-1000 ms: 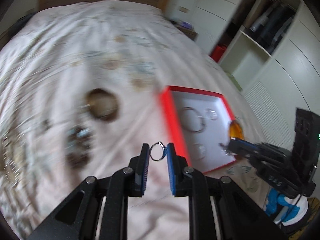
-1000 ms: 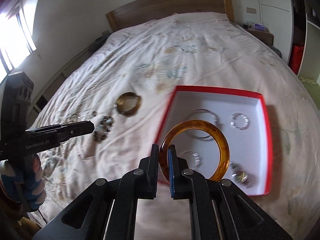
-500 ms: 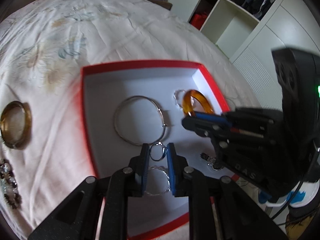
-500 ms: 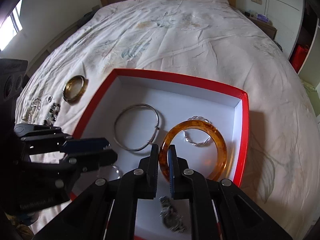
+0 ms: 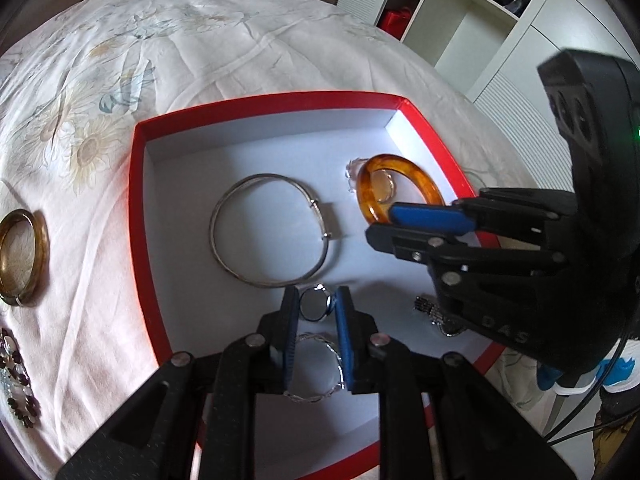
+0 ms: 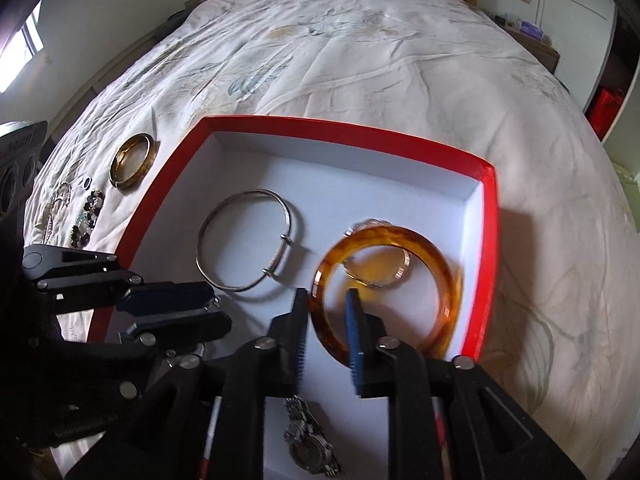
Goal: Organize jewelry
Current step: 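Carry the ring and amber bangle into the red box and release both, then move both tools back toward the silver chain necklace and beaded bracelet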
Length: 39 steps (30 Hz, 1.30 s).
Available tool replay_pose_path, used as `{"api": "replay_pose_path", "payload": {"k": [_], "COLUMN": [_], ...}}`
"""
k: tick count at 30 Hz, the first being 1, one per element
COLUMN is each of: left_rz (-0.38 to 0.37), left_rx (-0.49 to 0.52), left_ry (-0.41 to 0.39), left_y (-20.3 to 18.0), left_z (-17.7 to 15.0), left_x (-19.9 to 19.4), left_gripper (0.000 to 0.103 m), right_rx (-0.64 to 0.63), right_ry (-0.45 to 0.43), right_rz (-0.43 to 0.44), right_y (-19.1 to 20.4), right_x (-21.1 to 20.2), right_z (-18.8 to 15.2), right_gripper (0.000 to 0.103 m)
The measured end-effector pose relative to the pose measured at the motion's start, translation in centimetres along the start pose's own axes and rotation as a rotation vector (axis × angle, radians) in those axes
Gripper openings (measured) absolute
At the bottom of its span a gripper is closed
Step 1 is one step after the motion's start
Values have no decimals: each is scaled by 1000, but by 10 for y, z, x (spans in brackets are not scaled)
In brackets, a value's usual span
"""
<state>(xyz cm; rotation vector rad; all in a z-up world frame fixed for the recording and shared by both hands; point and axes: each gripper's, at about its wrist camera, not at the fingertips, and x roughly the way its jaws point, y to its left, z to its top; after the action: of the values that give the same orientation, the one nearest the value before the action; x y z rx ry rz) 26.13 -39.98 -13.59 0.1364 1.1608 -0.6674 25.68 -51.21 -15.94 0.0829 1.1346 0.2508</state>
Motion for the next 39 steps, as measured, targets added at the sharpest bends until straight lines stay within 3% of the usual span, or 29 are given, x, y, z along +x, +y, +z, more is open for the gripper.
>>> {"api": "replay_pose_path", "payload": {"k": [3, 8, 15, 18, 26, 39], "left_rz": [3, -6, -14, -8, 67, 218], "left_rx": [6, -4, -2, -5, -34, -126], "left_ry": [2, -12, -48, -83, -145, -245], "left_y": [-1, -3, -11, -13, -4, 50], "left_z": [-1, -5, -10, -19, -64, -158], "left_x": [-3, -18, -55, -79, -139, -221], "left_gripper": [19, 33, 34, 34, 34, 35], "right_rx": [17, 60, 110, 128, 140, 5], "right_ry": [-26, -68, -119, -156, -244, -323], "right_rz": [3, -6, -38, -68, -146, -224], "right_y": [0, 0, 11, 26, 84, 186], "right_x": [-13, -42, -85, -109, -159, -196], "right_z": [-4, -16, -44, -58, -86, -111], "right_gripper": [24, 24, 24, 36, 41, 52]}}
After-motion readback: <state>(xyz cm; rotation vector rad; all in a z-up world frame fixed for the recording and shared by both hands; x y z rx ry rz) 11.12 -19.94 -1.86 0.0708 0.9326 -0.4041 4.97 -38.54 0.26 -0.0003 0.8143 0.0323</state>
